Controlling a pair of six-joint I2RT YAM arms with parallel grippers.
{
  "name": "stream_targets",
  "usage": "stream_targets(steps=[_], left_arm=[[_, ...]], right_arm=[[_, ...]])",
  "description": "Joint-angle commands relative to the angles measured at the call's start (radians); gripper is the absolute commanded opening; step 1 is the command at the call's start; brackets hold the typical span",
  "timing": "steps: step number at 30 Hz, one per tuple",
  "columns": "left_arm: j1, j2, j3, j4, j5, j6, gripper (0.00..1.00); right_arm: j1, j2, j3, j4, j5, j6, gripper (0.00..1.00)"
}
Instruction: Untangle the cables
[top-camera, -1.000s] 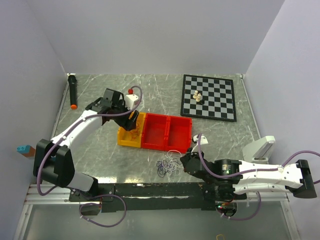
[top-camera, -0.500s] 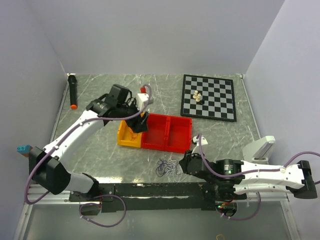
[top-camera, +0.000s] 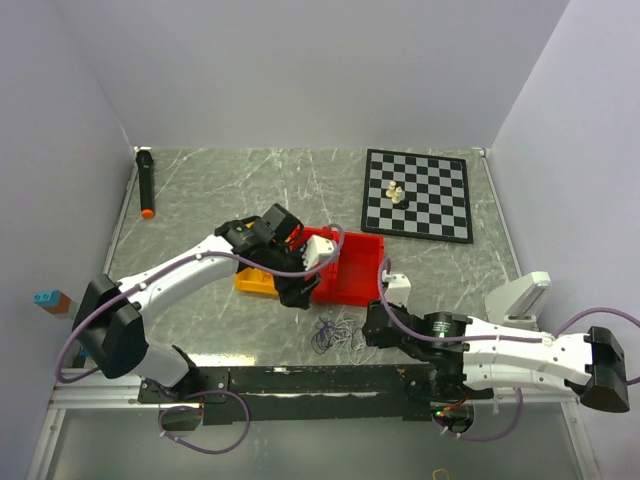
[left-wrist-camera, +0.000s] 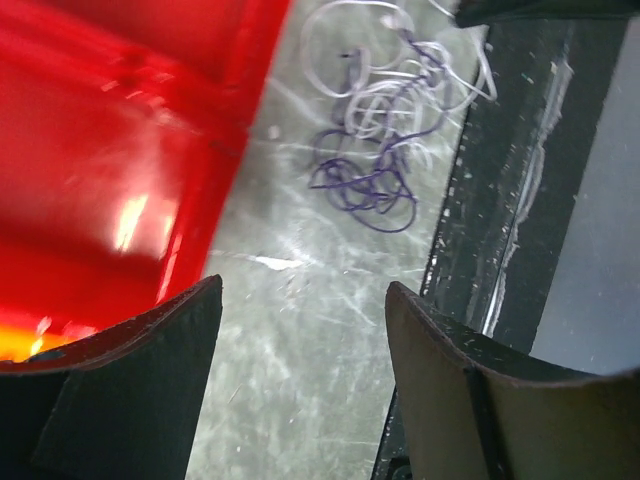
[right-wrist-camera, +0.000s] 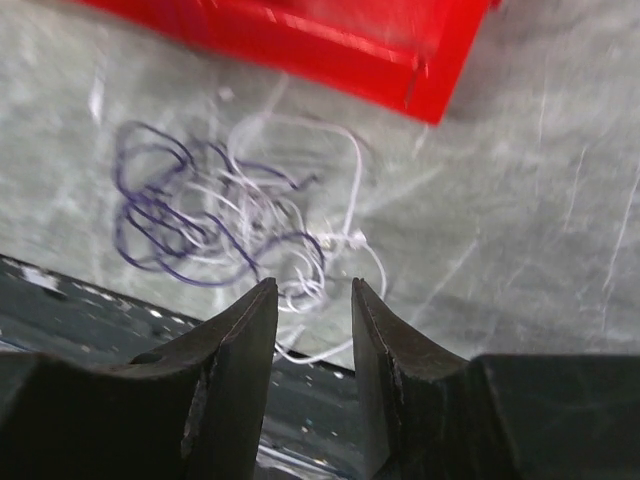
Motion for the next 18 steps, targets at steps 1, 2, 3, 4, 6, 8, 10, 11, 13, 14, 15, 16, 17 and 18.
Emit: stream_targets(steps=[1, 2, 3, 4, 6, 8, 10, 11, 13, 14, 15, 16, 17, 18], left_arm=[[-0.054, 0.032, -0.001, 0.036, 0.020, 0.050, 0.71], [-0.068, 0.036, -0.003, 0.041, 0.016, 0.056, 0.71], [-0.074, 0.044, -0.004, 0.047, 0.012, 0.059, 0.71], [-0.079, 0.051, -0.006, 0.052, 0.010, 0.063, 0.71], [-0.082, 0.061, -0.012, 0.069, 0.003, 0.061, 0.71], [-0.082, 0.064, -0.025, 0.084, 0.003, 0.060, 0.70], [-0.084, 0.065, -0.038, 0.102, 0.001, 0.056, 0.70], [-0.084, 0.070, -0.042, 0.107, 0.001, 0.053, 0.69], [-0.082, 0.076, -0.045, 0.112, 0.001, 0.052, 0.69], [-0.082, 0.078, -0.049, 0.113, -0.002, 0.052, 0.69], [-0.082, 0.075, -0.052, 0.121, -0.005, 0.047, 0.69], [-0.084, 0.072, -0.056, 0.124, -0.008, 0.047, 0.69], [-0.084, 0.070, -0.056, 0.125, -0.010, 0.044, 0.69], [-0.082, 0.070, -0.056, 0.127, -0.011, 0.043, 0.69]], right_arm=[[-0.024, -0.011, -0.035, 0.041, -0.102, 0.013, 0.43], [-0.030, -0.012, -0.040, 0.051, -0.115, 0.006, 0.43], [-0.042, -0.015, -0.048, 0.061, -0.129, -0.002, 0.43], [-0.051, -0.023, -0.054, 0.076, -0.147, -0.011, 0.43], [-0.056, -0.046, -0.064, 0.114, -0.175, -0.039, 0.44], [-0.056, -0.071, -0.072, 0.151, -0.216, -0.074, 0.44], [-0.056, -0.083, -0.074, 0.183, -0.259, -0.108, 0.44], [-0.056, -0.084, -0.074, 0.197, -0.282, -0.131, 0.43], [-0.056, -0.071, -0.071, 0.200, -0.316, -0.149, 0.43], [-0.056, -0.062, -0.065, 0.191, -0.325, -0.148, 0.43], [-0.056, -0.043, -0.063, 0.179, -0.332, -0.148, 0.42], [-0.056, -0.026, -0.058, 0.170, -0.339, -0.148, 0.41], [-0.056, -0.016, -0.060, 0.167, -0.345, -0.146, 0.40], [-0.055, -0.003, -0.063, 0.167, -0.352, -0.143, 0.39]])
